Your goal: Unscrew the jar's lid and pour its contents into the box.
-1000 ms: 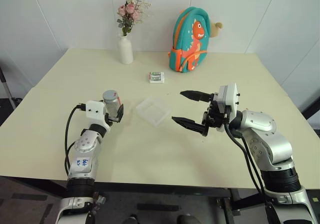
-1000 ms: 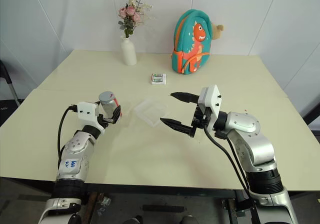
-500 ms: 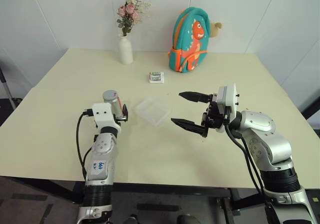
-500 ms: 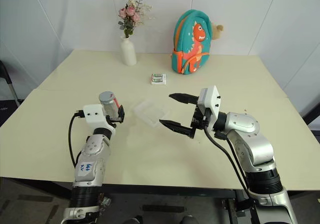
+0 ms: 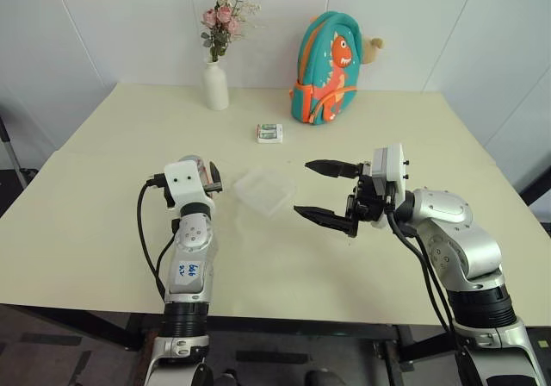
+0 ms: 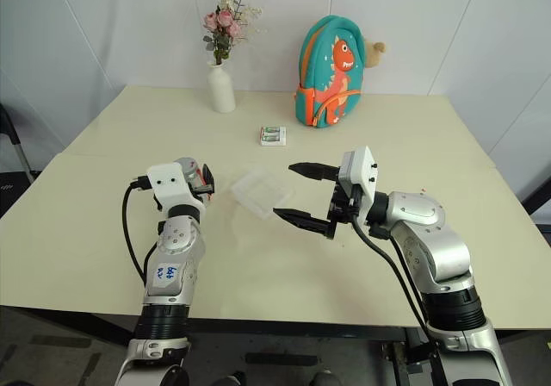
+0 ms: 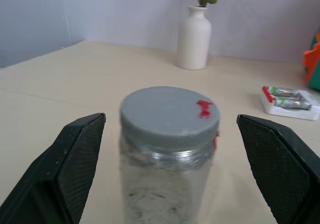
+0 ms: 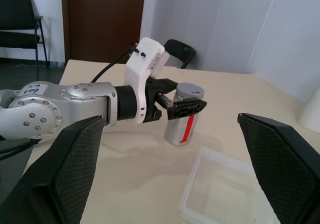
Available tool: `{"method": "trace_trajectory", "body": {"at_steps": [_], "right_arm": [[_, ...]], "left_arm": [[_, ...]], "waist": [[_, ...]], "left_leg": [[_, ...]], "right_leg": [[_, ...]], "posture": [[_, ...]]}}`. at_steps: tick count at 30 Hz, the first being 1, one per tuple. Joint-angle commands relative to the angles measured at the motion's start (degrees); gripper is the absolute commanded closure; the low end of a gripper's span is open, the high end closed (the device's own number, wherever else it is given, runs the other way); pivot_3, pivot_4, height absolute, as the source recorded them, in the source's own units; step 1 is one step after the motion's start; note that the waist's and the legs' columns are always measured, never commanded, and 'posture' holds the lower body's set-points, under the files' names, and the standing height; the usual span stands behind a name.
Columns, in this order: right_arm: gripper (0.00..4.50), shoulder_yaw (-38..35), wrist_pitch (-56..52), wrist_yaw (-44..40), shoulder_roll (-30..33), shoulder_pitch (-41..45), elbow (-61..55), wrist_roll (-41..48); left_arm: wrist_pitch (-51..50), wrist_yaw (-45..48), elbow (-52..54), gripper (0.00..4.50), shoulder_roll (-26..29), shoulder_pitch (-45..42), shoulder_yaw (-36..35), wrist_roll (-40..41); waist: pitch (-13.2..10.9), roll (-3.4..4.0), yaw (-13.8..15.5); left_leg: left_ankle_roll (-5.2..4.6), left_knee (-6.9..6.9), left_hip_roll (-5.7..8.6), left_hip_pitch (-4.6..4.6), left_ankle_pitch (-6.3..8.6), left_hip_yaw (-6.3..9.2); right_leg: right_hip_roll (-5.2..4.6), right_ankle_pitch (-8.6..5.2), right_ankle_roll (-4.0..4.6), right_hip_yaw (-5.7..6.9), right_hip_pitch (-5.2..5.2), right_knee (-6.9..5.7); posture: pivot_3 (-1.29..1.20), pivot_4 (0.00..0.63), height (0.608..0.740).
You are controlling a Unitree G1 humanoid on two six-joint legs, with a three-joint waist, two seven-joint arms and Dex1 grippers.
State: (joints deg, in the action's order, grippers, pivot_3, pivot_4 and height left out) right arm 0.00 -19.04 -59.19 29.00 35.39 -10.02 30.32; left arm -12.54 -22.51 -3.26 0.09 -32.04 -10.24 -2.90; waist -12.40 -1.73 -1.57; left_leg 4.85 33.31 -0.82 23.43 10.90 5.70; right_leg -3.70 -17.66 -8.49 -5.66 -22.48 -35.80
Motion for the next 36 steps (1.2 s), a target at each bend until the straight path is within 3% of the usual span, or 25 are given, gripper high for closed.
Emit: {"method": "trace_trajectory", "body": {"at_steps": [1,17,31,36], "right_arm": [[0.0,-1.2,-0.35,0.19,0.54,-0.36,-1.88,1.41],[0.0,-1.92,-1.12,-0.32,1.16,-0.47,-0.85,2.19],[0.0,-1.68,-2.05,-0.77,1.65,-0.88,-0.75,3.05],[0.0,-1.62,-2.24,-0.68,1.57,-1.16,-0.98,3.14]], "left_arm": [[-0.85,-3.05,-0.27,0.03,0.08,-2.03,-1.41,-1.05],[3.86,-1.73,-17.1,0.03,1.35,-10.87,-2.3,0.5],[1.73,-6.83,-14.88,0.03,0.14,-8.93,-0.58,-2.68],[0.67,-7.46,-14.39,1.23,-0.36,-8.13,-0.05,-3.19]], "waist": [[0.0,0.0,0.05],[0.0,0.0,0.05],[0.0,0.0,0.03],[0.0,0.0,0.03]], "left_leg": [[0.0,0.01,0.0,0.01,0.0,0.0],[0.03,-0.02,0.0,0.04,0.03,0.0],[0.04,-0.01,0.0,0.05,0.04,0.0],[0.04,-0.01,0.0,0.06,0.04,0.0]], "right_leg": [[0.0,0.0,0.0,0.0,0.0,0.0],[0.01,0.0,-0.03,0.0,-0.01,0.07],[0.0,0.01,-0.05,0.0,-0.01,0.08],[0.0,0.01,-0.05,0.0,-0.01,0.08]], "posture": [[0.0,0.15,0.74],[0.0,0.15,0.74],[0.0,0.15,0.74],[0.0,0.15,0.74]]}}
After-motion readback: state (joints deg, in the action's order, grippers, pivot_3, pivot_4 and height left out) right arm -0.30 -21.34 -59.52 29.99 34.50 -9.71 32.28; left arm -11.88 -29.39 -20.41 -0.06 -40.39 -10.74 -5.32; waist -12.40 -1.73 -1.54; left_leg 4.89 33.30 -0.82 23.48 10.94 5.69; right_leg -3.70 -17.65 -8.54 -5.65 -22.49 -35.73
